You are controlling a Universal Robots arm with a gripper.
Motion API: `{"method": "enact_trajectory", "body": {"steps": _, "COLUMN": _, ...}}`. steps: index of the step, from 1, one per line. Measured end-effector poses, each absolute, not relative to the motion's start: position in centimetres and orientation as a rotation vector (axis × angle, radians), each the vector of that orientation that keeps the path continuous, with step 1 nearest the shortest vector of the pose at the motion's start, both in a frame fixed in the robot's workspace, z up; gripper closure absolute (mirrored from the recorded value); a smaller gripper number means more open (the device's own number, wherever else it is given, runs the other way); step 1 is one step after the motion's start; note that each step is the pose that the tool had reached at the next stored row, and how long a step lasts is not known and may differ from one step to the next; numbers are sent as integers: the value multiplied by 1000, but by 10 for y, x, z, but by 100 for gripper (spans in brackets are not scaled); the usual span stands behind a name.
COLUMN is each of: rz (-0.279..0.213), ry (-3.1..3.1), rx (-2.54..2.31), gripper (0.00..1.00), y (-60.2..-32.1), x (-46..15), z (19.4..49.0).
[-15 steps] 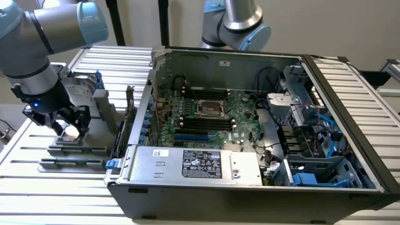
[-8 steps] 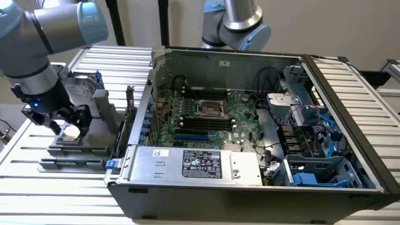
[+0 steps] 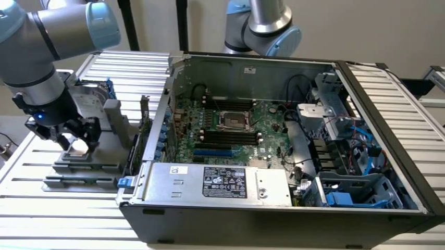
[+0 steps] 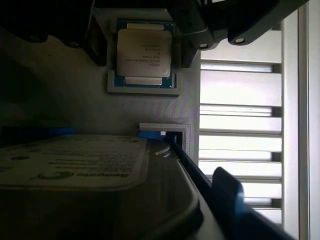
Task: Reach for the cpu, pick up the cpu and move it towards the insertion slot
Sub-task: 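Pick up the cpu and move it towards the insertion slot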
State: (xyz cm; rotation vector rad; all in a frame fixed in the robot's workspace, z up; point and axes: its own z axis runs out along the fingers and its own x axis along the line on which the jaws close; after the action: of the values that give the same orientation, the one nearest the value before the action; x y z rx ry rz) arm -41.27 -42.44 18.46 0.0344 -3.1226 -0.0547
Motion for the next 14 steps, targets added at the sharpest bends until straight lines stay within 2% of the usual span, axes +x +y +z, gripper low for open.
{"method": "enact_trajectory", "body": {"steps": 1, "rz": -55, "ry": -3122, "rx": 34, "gripper": 36, "y": -424, "x": -413, "z": 185}}
{"method": "enact_trajectory", "body": {"steps": 3, "rz": -55, "ry": -3122, "rx": 34, "gripper": 45, "y": -424, "x": -413, "z": 185}}
{"method": "enact_trajectory", "body": {"steps": 9, "rz": -55, "ry": -3123, "rx": 34, "gripper": 45, "y": -424, "x": -413, "z": 188}}
{"method": "enact_trajectory", "body": {"steps": 14, "rz": -55, "ry": -3123, "rx": 34, "gripper": 45, "y": -424, "x": -413, "z": 208}}
